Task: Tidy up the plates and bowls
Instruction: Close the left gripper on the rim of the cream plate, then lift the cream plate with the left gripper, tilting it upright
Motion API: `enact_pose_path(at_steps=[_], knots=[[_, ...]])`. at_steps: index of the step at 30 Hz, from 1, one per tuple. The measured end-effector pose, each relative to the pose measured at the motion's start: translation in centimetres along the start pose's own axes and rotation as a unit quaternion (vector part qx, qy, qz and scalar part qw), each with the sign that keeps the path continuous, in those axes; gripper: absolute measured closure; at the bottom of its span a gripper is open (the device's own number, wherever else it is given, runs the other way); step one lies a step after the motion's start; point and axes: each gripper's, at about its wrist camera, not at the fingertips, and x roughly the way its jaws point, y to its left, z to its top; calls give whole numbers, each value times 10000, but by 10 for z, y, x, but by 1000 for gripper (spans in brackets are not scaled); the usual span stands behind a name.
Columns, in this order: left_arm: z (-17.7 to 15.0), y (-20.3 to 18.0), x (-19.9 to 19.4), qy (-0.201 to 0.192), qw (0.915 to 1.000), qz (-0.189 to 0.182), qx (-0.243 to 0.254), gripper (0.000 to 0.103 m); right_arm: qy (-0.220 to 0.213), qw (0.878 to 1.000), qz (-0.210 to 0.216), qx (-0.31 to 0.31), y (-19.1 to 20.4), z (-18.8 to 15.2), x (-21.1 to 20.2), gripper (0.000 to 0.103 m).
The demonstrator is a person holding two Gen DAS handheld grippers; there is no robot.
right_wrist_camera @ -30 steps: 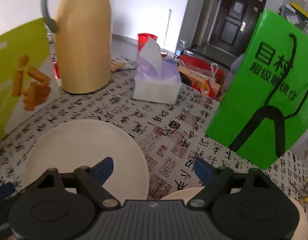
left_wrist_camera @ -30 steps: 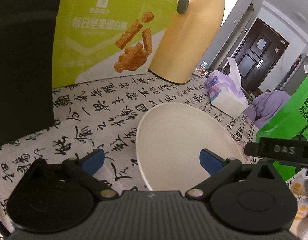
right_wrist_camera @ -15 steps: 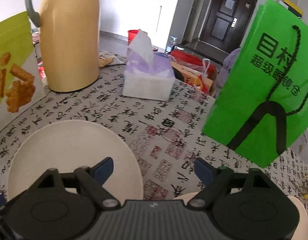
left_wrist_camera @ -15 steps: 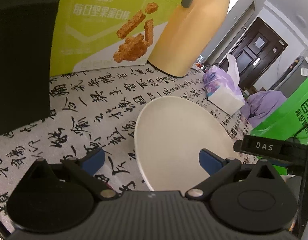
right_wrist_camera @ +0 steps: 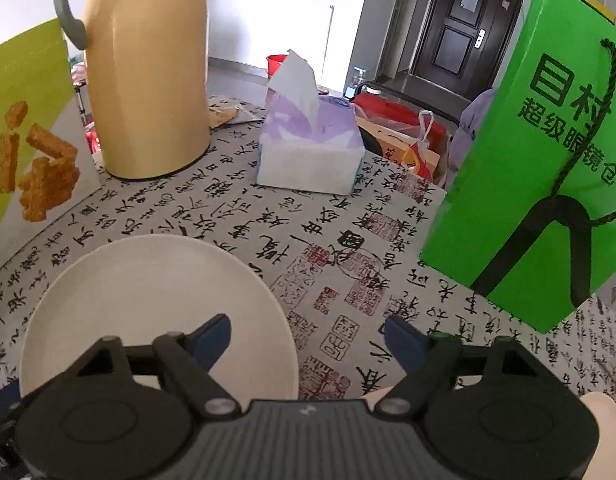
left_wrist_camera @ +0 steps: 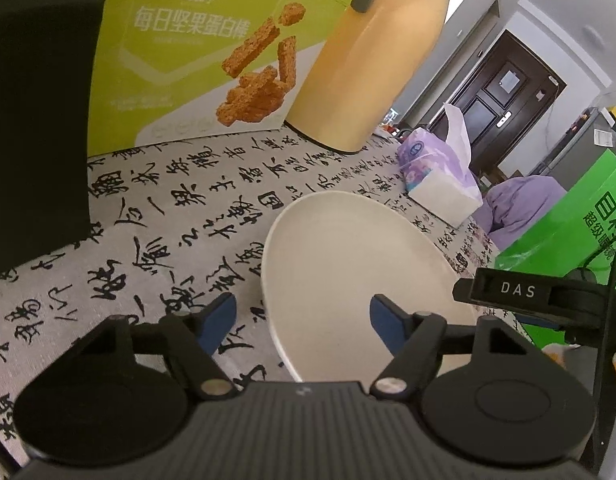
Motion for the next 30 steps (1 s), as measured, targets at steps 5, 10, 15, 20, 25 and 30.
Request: enact_pose_path(at_steps=[5,10,15,20,25,30], knots=[[0,-1,1,-23,9999,81,83,42,0,10000,66,-50,4,0,1,38],[3,4,2,-8,10000,80,-10,52,129,9998,137,-19,1,-2,8,44],[3,6,3,-10,9999,125,-16,65,423,9987,274,-37,5,-7,21,55],[5,9,6,32,9999,135,-7,84,506,9974,471,209,1,-11,22,66],[5,9,7,33,9998,174,32,89,370,9988,266,-158,9,-15,17,82],[4,8,7,1,9997,215,87,89,274,9988,151,-380,14,-19,14,82]])
